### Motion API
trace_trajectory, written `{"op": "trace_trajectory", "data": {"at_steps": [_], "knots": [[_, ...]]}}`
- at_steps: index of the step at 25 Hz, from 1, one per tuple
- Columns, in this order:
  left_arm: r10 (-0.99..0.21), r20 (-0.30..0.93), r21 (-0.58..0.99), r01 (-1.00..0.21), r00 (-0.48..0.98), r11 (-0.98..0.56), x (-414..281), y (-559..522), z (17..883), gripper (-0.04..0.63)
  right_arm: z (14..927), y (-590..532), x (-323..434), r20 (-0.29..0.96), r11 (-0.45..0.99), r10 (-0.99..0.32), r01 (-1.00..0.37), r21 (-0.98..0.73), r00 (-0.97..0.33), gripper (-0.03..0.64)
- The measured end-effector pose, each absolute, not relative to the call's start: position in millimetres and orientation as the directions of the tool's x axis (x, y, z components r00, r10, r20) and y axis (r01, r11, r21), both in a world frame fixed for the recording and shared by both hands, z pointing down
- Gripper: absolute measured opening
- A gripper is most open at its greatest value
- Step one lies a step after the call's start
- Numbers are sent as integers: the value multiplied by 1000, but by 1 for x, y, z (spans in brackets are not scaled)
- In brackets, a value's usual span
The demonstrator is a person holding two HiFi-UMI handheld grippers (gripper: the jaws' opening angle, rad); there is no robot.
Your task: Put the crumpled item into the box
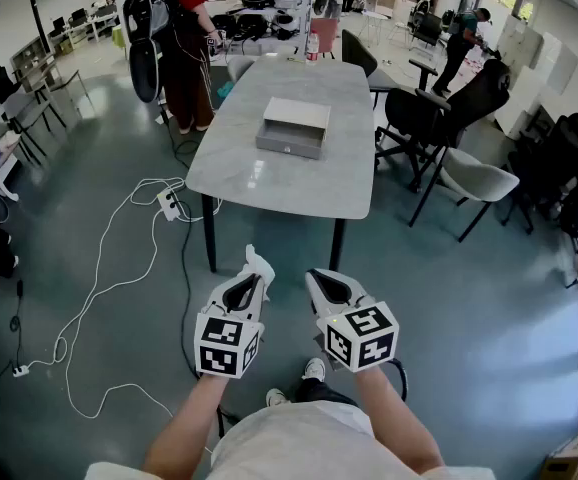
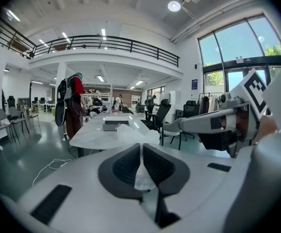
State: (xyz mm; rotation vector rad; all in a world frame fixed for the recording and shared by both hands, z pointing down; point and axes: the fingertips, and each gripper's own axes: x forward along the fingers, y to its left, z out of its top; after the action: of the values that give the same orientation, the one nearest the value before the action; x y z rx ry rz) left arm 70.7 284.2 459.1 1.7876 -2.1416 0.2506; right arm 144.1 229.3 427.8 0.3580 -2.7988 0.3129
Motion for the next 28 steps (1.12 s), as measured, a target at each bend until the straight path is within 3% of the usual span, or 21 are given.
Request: {"op": "trace_trajectory", "data": {"at_steps": [11,28], "knots": [[-914,376,81,-977,-154,198,48,252,467,23,441,198,124,327,940,-205,-279,-197,-923,3],[-879,420,52,-961,-224,270,-25,117,468,23,450,55,48,328,944,-117,-208,-258,-937,3]]}}
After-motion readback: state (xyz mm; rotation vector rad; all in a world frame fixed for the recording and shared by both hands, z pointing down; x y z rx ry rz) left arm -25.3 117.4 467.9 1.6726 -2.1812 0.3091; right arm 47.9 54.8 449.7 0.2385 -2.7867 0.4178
